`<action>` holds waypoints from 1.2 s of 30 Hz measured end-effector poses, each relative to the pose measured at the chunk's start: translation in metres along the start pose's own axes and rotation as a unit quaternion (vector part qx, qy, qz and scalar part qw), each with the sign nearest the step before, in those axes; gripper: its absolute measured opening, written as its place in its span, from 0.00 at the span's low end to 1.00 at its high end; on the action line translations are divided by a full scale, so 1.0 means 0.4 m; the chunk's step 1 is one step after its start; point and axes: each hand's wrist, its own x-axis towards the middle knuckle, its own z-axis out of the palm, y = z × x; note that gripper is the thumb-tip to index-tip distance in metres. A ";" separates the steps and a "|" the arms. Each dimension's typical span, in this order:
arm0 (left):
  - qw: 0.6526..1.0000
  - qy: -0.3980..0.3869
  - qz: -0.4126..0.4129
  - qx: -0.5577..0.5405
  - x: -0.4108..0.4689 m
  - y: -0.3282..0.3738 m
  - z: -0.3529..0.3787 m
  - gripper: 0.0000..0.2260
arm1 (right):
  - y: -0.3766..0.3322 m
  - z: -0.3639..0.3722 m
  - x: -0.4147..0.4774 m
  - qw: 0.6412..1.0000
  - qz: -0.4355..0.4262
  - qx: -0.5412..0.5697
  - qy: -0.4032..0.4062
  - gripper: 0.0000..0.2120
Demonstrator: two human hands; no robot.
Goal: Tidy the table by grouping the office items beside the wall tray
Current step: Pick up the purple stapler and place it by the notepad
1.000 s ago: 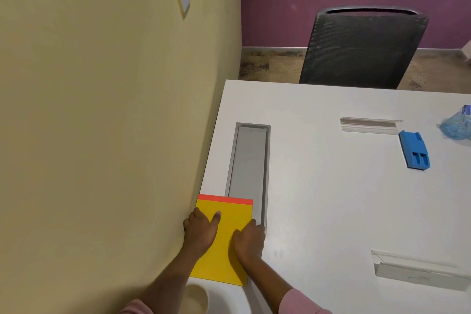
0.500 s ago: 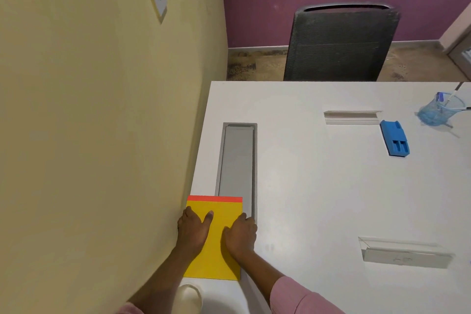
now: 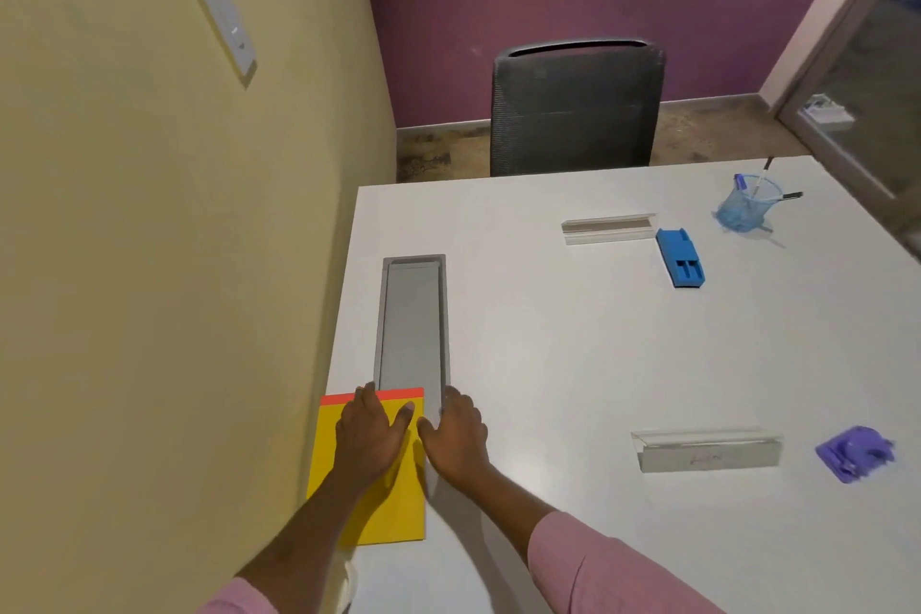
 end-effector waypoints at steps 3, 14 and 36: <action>0.998 0.013 0.054 -0.008 -0.017 0.056 -0.018 0.32 | 0.019 -0.073 -0.030 1.000 -0.003 0.011 0.027 0.32; 0.975 -0.006 0.224 0.004 -0.155 0.290 -0.012 0.33 | 0.086 -0.304 -0.209 0.983 0.038 0.063 0.168 0.31; 0.905 -0.071 0.419 0.006 -0.443 0.696 0.119 0.32 | 0.373 -0.646 -0.484 0.926 0.144 0.117 0.328 0.27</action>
